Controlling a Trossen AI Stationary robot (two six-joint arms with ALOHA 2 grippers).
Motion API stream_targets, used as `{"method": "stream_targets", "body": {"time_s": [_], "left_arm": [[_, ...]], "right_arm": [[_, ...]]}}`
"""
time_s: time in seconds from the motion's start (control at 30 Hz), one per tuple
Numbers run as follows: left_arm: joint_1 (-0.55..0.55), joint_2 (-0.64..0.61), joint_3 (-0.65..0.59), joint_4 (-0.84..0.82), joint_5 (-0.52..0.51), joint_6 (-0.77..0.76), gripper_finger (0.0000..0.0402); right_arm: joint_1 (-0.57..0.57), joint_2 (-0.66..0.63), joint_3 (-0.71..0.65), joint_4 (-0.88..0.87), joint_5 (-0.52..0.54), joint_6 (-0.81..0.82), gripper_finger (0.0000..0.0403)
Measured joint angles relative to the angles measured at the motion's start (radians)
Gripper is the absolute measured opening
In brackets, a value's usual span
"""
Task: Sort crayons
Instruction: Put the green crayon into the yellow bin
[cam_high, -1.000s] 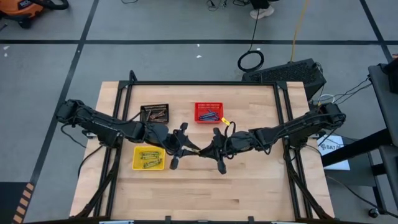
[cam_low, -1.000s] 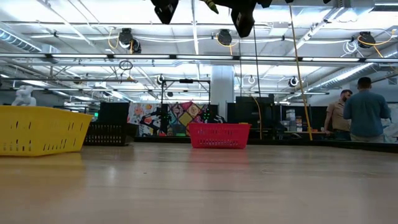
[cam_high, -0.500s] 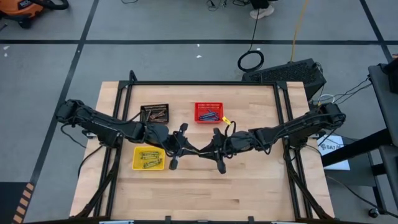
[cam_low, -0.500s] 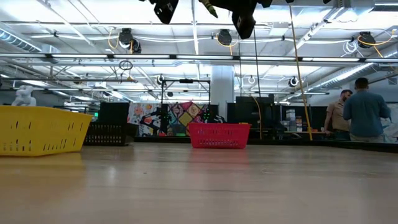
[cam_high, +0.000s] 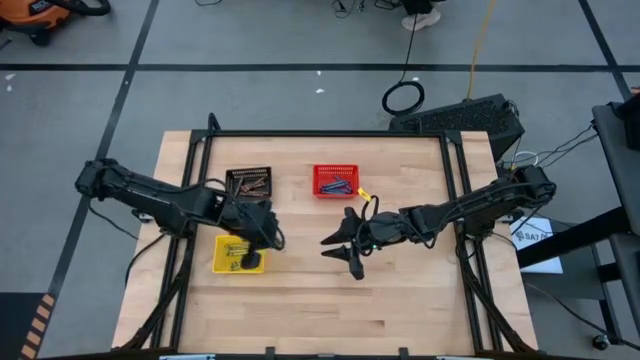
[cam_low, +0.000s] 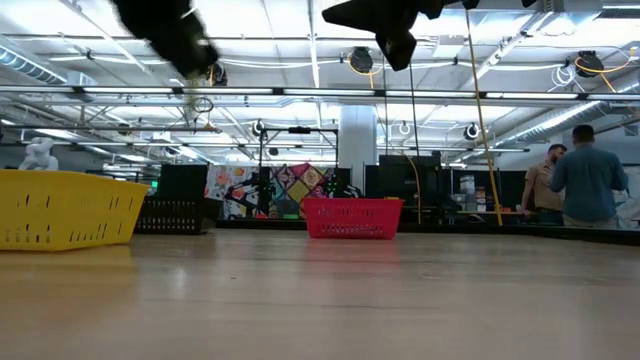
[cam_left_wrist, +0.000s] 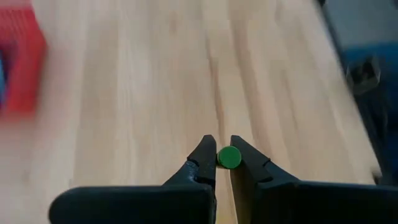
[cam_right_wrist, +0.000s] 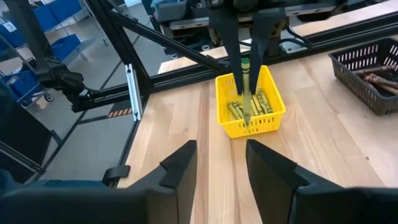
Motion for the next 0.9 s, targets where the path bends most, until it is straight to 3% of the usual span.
{"method": "stream_targets", "body": {"time_s": [0.17, 0.4, 0.67, 0.9], "left_arm": [[-0.021, -0.024, 0.0, -0.24, 0.024, -0.115, 0.0015], [-0.072, -0.026, 0.0, -0.336, 0.042, -0.185, 0.0015], [-0.113, -0.005, -0.005, -0.647, 0.079, -0.291, 0.0015], [-0.118, 0.019, -0.042, -0.662, 0.073, -0.29, 0.0018]], "right_arm": [[0.0, 0.0, 0.0, -0.008, 0.0, 0.0, 0.0125], [0.0, 0.0, 0.0, -0.016, 0.0, -0.001, 0.0125], [0.0, 0.0, 0.0, -0.018, 0.0, -0.001, 0.0125], [0.0, 0.0, 0.0, -0.017, 0.0, -0.001, 0.0125]]}}
